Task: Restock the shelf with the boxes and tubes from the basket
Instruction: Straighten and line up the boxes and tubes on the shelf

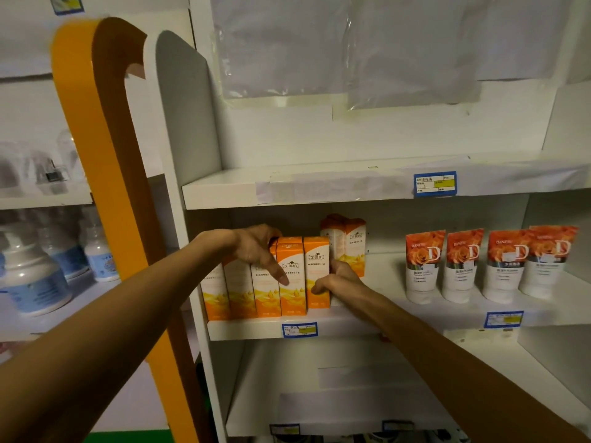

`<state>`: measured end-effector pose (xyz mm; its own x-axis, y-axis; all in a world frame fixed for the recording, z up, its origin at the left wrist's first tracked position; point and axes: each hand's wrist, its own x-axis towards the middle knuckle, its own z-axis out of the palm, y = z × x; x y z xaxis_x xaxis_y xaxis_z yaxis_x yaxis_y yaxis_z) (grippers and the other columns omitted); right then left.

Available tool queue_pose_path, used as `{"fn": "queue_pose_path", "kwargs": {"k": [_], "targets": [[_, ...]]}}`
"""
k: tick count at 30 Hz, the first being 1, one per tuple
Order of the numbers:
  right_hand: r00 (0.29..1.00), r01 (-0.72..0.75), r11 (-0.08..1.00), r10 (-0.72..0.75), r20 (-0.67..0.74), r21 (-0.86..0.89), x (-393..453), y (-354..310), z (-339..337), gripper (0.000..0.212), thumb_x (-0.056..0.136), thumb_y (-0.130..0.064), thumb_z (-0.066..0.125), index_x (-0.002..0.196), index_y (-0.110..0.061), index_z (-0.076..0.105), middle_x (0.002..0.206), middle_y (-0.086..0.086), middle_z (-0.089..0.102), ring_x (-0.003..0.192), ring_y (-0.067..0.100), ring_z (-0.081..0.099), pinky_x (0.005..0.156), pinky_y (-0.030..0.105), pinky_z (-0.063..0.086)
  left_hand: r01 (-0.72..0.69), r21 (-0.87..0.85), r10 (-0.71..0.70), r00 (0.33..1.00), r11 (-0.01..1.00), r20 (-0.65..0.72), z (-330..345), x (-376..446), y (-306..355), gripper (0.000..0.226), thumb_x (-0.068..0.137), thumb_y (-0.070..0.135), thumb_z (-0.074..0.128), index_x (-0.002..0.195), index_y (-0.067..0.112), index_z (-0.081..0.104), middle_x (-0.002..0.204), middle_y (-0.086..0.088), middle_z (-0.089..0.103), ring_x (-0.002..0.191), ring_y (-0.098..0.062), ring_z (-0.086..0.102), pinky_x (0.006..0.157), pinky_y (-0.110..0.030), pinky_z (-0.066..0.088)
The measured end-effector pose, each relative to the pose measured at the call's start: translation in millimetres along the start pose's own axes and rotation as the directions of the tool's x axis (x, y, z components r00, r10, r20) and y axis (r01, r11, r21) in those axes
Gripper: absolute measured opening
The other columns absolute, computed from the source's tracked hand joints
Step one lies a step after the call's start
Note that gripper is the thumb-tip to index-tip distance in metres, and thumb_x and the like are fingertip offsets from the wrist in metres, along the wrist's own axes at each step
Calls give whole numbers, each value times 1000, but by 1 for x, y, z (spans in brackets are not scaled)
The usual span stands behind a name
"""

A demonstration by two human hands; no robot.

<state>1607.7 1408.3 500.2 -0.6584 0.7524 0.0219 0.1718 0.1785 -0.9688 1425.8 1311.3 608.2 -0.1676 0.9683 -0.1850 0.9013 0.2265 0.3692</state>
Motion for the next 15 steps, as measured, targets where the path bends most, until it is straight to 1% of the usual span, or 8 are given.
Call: {"fn": "queue_pose_path", "kwargs": {"k": [3,5,8,15], "targets": [[1000,10,1000,-9,7,-14,4,0,2,52,82,8,66,126,-17,55,115,1,64,115,24,60,91,37,53,3,1,-3,1000,1000,5,0,-1,1,73,65,33,92,125,24,52,117,4,65,110,-17,64,99,-42,54],[1000,7,1000,-7,11,-16,6,2,2,57,82,6,67,133,-15,54,122,4,66,119,26,60,97,42,53,14,-3,-14,1000,1000,3,1,-1,2,73,64,33,92,125,25,52,117,4,65,110,-18,64,98,-42,54],[1000,0,1000,0,9,-14,7,6,2,58,83,4,68,135,-17,53,126,6,65,119,27,61,100,47,52,14,-3,-14,1000,1000,7,1,-1,1,69,65,32,92,122,26,53,116,4,65,109,-17,64,98,-42,54],[999,5,999,-3,48,-49,10,2,1,59,79,6,66,133,-16,55,125,5,66,119,26,60,99,43,52,34,13,-34,999,999,31,0,-2,5,71,66,32,91,124,27,51,118,5,64,113,-19,62,99,-42,53]]}}
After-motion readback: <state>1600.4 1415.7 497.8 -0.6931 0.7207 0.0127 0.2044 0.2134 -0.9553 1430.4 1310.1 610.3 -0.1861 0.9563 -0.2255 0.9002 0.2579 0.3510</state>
